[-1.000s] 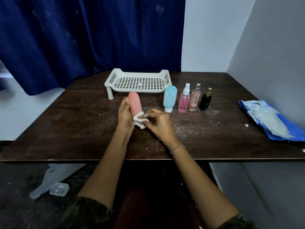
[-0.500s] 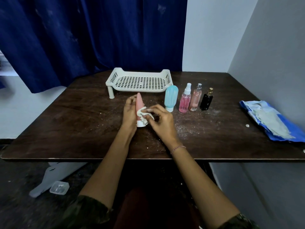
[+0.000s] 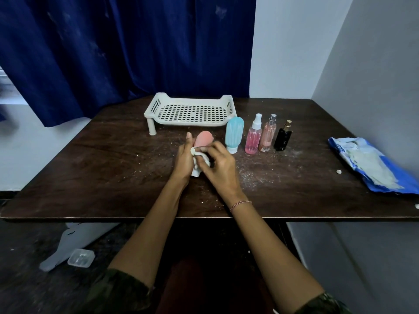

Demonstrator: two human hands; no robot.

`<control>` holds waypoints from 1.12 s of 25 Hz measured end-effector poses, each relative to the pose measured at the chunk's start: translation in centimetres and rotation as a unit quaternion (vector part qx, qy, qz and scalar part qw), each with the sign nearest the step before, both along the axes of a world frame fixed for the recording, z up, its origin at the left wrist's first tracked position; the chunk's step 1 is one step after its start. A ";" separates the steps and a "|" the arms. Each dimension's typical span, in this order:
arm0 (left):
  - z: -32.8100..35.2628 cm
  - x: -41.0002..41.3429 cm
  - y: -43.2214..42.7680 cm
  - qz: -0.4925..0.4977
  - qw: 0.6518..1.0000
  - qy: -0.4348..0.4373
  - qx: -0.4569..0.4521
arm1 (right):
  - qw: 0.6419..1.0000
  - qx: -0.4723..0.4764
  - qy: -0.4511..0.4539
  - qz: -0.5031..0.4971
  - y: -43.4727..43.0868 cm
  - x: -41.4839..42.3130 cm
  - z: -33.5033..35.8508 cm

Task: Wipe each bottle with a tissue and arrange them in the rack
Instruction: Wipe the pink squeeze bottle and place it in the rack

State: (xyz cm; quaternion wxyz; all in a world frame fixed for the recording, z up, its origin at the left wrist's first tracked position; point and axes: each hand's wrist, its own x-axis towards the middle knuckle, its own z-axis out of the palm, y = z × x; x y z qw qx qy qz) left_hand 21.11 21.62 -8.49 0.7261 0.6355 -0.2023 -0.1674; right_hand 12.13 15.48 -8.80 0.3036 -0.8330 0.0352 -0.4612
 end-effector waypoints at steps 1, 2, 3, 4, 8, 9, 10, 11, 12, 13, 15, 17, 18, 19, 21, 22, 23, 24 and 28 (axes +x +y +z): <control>0.1 -0.2 -0.1 -0.001 1.000 -0.015 0.006 | 1.000 0.002 -0.013 -0.004 0.0 -0.1 0.1; 0.0 -0.4 -0.2 -0.009 0.999 -0.031 0.012 | 1.000 0.003 -0.024 -0.009 -0.1 -0.1 0.1; 0.0 -0.6 -0.3 -0.015 0.999 -0.042 0.015 | 0.999 0.005 -0.032 -0.015 -0.1 -0.2 0.2; 0.0 -0.7 -0.2 -0.027 0.999 -0.044 0.012 | 0.999 0.012 -0.038 -0.022 -0.3 -0.3 0.3; 0.0 -1.0 -0.1 -0.060 0.996 -0.063 0.003 | 0.995 0.062 -0.060 -0.046 -0.9 -0.2 0.6; 0.1 -1.1 -0.1 -0.065 0.995 -0.071 0.007 | 0.994 0.074 -0.062 -0.058 -1.1 -0.2 0.6; 0.1 -1.2 0.0 -0.072 0.994 -0.076 0.016 | 0.991 0.092 -0.062 -0.074 -1.4 -0.1 0.6; 0.0 -1.2 0.1 -0.080 0.994 -0.077 0.022 | 0.987 0.114 -0.064 -0.095 -1.8 -0.2 0.6; 0.0 -1.1 0.1 -0.087 0.993 -0.074 0.026 | 0.982 0.135 -0.066 -0.115 -2.2 -0.2 0.6; 0.0 -1.2 0.2 -0.091 0.993 -0.070 0.025 | 0.978 0.151 -0.068 -0.127 -2.6 -0.2 0.5; 0.0 -1.1 0.3 -0.092 0.994 -0.056 0.015 | 0.976 0.163 -0.065 -0.127 -3.0 -0.1 0.5; 0.1 -1.1 0.3 -0.089 0.995 -0.038 0.000 | 0.979 0.157 -0.067 -0.107 -2.9 0.0 0.4; 0.1 -1.0 0.4 -0.082 0.996 -0.031 -0.006 | 0.982 0.151 -0.067 -0.092 -2.7 0.1 0.4; 0.3 -1.1 0.5 -0.072 0.997 -0.026 -0.008 | 0.985 0.143 -0.065 -0.076 -2.5 0.1 0.3; 0.1 -0.7 0.4 -0.044 0.999 -0.013 -0.002 | 0.989 0.135 -0.051 -0.044 -2.2 0.1 0.0; 0.0 -0.5 0.4 -0.034 0.999 0.002 -0.004 | 0.990 0.132 -0.042 -0.027 -2.1 0.1 -0.1; -0.1 -0.2 0.3 -0.026 0.999 0.020 -0.008 | 0.992 0.126 -0.032 -0.012 -2.0 0.1 -0.2; -0.2 0.0 0.3 -0.022 0.999 0.038 -0.018 | 0.993 0.118 -0.020 0.003 -2.0 0.1 -0.3; 0.1 0.5 0.6 0.008 0.992 0.100 -0.079 | 0.992 0.094 0.031 0.074 -1.4 0.1 -0.4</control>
